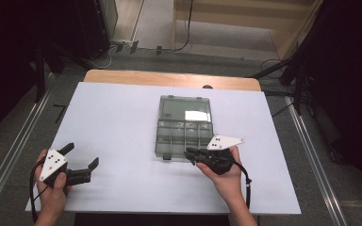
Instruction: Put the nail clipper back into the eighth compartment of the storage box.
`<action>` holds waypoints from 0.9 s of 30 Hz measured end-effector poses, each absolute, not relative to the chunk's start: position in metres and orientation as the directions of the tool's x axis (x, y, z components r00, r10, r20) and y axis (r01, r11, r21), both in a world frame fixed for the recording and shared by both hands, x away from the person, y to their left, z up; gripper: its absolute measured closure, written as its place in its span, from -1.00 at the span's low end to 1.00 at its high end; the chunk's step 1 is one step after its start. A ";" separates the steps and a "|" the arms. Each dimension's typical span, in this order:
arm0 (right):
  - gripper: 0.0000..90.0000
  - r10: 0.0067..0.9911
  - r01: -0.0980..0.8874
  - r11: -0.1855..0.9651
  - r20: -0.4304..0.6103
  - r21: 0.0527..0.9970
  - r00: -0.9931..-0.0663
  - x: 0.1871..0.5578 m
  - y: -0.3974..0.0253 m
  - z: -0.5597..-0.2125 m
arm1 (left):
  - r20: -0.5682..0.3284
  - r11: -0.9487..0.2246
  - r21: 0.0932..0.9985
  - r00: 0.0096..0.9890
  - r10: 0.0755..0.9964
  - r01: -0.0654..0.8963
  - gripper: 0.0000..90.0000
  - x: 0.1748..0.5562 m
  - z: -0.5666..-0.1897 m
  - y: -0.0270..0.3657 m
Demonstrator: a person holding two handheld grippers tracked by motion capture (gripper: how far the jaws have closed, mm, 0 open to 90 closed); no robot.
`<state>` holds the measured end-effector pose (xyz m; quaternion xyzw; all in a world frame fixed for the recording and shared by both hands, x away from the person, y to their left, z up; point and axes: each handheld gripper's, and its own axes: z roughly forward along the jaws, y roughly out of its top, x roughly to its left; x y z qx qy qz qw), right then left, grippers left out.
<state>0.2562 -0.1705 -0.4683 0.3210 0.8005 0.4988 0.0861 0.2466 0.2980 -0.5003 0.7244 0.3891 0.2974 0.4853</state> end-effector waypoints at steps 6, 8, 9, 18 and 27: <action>0.80 0.631 0.436 0.257 0.192 0.863 -0.752 0.255 -0.176 -0.465 | 0.053 -0.226 0.934 0.520 0.852 0.276 -1.00 0.247 -0.500 0.298; 0.80 0.640 0.433 0.249 0.188 0.866 -0.745 0.255 -0.176 -0.465 | 0.053 -0.226 0.934 0.520 0.852 0.276 -1.00 0.247 -0.500 0.298; 0.80 0.644 0.435 0.244 0.190 0.867 -0.741 0.255 -0.177 -0.465 | 0.054 -0.228 0.934 0.521 0.852 0.275 -1.00 0.247 -0.500 0.298; 0.80 0.699 0.431 0.198 0.182 0.881 -0.692 0.255 -0.183 -0.464 | 0.054 -0.227 0.934 0.520 0.852 0.276 -1.00 0.247 -0.500 0.298; 0.80 0.745 0.438 0.162 0.182 0.884 -0.642 0.255 -0.186 -0.466 | 0.053 -0.226 0.934 0.520 0.852 0.276 -1.00 0.247 -0.500 0.298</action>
